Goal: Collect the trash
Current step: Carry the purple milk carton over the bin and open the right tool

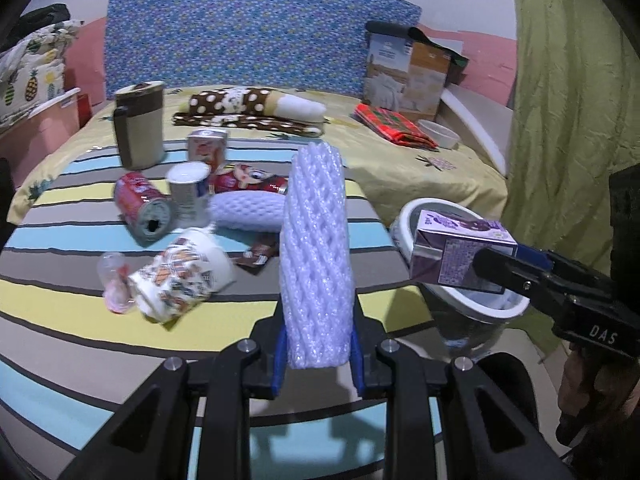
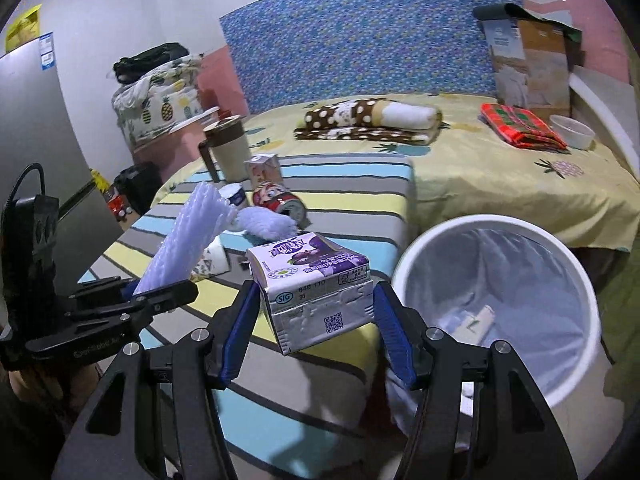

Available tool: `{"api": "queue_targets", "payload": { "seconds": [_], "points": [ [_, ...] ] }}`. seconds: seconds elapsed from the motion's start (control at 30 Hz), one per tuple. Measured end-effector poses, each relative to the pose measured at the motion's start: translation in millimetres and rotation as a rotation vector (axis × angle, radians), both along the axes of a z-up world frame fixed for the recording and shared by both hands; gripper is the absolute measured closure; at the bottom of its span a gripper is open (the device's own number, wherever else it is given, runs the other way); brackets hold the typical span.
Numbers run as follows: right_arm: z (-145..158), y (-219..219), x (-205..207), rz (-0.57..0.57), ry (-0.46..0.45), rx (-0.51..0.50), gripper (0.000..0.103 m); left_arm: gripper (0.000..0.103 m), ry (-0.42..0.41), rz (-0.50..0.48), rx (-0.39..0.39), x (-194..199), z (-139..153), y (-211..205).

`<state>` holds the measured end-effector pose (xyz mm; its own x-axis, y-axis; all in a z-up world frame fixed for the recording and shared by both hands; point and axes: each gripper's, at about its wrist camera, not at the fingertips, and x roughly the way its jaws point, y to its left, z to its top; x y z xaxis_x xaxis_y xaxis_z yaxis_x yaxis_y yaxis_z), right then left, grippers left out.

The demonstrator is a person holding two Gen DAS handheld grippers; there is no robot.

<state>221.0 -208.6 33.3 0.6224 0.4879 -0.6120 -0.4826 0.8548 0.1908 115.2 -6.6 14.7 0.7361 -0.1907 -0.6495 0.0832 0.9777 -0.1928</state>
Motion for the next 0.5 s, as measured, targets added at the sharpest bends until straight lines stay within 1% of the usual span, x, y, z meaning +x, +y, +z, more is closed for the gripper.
{"api": "queue_targets", "payload": {
  "seconds": [0.23,0.5],
  "points": [
    [-3.3,-27.6,0.6,-0.085,0.007,-0.003,0.043,0.077,0.018,-0.076,-0.014,10.2,-2.8,-31.6],
    [-7.5,-62.1,3.1,-0.188,0.014,-0.010,0.043,0.077,0.012,-0.167,0.001,24.1,1.1,-72.0]
  ]
}}
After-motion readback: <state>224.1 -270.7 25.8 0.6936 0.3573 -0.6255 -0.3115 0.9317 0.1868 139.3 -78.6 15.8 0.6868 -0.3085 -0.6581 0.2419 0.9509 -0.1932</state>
